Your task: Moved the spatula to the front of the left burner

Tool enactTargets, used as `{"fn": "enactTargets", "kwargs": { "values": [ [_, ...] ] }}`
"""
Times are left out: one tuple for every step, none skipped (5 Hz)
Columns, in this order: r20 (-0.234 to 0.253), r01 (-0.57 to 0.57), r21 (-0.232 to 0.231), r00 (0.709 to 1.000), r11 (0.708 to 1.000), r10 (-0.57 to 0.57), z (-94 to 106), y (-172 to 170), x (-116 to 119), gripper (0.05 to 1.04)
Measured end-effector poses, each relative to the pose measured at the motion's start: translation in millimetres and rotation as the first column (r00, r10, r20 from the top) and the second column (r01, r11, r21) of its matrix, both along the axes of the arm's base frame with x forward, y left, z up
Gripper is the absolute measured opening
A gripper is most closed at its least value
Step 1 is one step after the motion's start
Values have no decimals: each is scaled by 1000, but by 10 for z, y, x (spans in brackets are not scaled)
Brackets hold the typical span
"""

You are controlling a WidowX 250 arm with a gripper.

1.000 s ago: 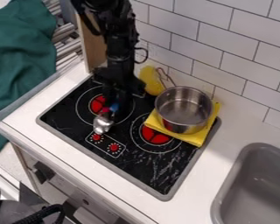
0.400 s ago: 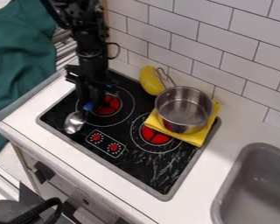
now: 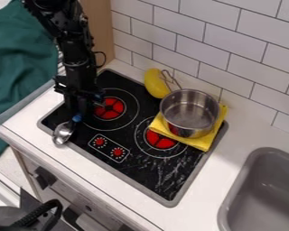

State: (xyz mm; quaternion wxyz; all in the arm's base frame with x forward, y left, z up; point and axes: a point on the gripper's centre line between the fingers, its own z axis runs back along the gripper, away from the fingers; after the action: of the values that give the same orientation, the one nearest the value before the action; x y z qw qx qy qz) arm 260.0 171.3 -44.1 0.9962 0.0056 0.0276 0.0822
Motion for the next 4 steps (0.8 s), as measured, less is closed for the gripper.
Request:
{"fn": "enactTargets", "kwargs": {
  "values": [
    [23, -24, -27, 999, 999, 25, -9, -9, 19, 597],
    [31, -25, -19, 999, 1000, 26, 13, -22, 8, 853],
    [27, -16, -15, 999, 1000, 17, 39, -71, -47, 1010],
    [61, 22, 15, 998, 1000, -23, 255, -129, 3, 1005]
  ]
}}
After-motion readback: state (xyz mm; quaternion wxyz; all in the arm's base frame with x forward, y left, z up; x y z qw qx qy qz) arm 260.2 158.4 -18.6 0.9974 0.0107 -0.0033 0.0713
